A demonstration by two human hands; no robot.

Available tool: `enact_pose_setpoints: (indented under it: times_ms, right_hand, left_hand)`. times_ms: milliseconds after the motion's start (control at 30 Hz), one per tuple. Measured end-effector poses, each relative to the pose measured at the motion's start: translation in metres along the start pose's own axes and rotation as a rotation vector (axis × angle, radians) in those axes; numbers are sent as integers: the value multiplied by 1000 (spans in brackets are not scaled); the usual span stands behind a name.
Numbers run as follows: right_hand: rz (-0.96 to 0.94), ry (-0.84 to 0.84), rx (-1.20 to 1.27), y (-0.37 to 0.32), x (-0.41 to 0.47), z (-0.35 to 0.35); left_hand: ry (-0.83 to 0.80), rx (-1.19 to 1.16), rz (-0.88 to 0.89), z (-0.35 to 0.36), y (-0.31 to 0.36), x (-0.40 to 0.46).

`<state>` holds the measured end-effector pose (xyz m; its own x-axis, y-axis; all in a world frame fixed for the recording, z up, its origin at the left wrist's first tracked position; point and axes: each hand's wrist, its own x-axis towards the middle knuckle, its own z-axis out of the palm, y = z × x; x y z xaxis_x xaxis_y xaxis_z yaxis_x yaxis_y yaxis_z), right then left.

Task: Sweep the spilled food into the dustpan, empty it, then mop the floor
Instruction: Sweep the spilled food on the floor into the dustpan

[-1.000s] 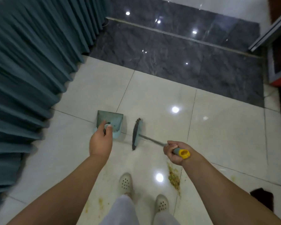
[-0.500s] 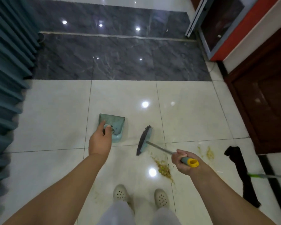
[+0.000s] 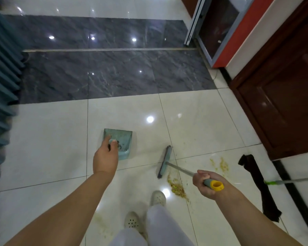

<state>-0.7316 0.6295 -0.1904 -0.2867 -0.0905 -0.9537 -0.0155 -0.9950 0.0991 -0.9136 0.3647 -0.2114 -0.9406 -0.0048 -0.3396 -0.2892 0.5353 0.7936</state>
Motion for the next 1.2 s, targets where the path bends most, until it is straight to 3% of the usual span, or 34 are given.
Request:
enact_pose_setpoints:
  times_ms: [433, 700, 867, 1200]
  right_hand:
    - [232, -86, -379, 46, 92, 168]
    - [256, -73, -350, 22, 125, 246]
    - [182, -58, -248, -29, 118, 244]
    - [-17, -27, 32, -98, 74, 168]
  left_hand:
    - [156, 20, -75, -26, 27, 83]
    - [135, 56, -112, -18, 61, 147]
    - [81, 107, -89, 15, 84, 171]
    - [-98, 123, 77, 90, 133, 187]
